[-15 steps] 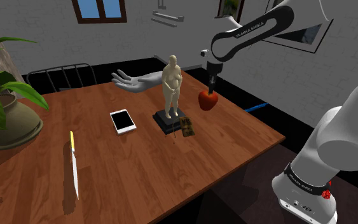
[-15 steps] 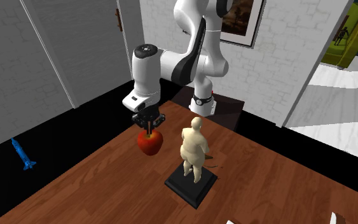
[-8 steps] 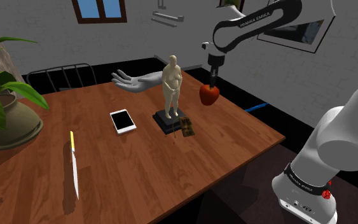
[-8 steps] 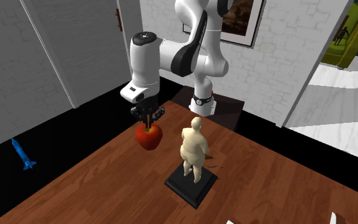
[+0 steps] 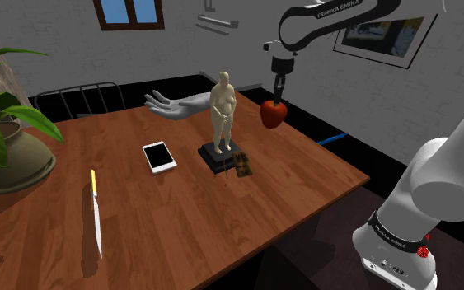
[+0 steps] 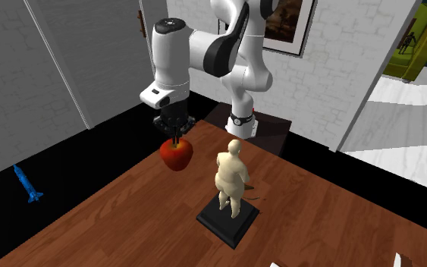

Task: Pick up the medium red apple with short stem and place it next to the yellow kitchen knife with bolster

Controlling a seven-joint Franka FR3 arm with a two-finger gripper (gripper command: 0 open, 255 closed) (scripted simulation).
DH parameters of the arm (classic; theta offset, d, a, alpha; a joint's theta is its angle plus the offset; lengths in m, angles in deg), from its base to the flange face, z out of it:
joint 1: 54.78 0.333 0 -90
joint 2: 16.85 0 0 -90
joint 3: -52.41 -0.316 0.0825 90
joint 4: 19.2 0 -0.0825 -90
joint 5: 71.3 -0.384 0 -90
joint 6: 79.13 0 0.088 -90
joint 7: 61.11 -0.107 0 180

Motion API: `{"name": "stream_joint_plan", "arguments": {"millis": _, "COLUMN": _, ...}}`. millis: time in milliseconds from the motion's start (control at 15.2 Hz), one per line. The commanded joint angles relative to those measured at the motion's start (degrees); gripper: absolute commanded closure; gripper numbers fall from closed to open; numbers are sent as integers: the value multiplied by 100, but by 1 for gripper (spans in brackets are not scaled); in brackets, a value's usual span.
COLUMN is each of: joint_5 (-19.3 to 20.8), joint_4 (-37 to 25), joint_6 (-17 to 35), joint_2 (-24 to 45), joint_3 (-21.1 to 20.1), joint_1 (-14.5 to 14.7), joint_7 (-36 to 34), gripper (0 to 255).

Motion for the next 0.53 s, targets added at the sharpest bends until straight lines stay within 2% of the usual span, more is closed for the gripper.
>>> {"name": "stream_joint_plan", "arguments": {"millis": 0, "joint_5": -7, "joint_4": -157, "joint_6": -170, "joint_2": -12, "joint_3": -6, "joint_1": 4, "joint_7": 10, "gripper": 255}}
{"name": "stream_joint_plan", "arguments": {"millis": 462, "joint_5": -19, "joint_4": -623, "joint_6": -706, "joint_2": -84, "joint_3": -22, "joint_1": 13, "joint_7": 46, "gripper": 255}}
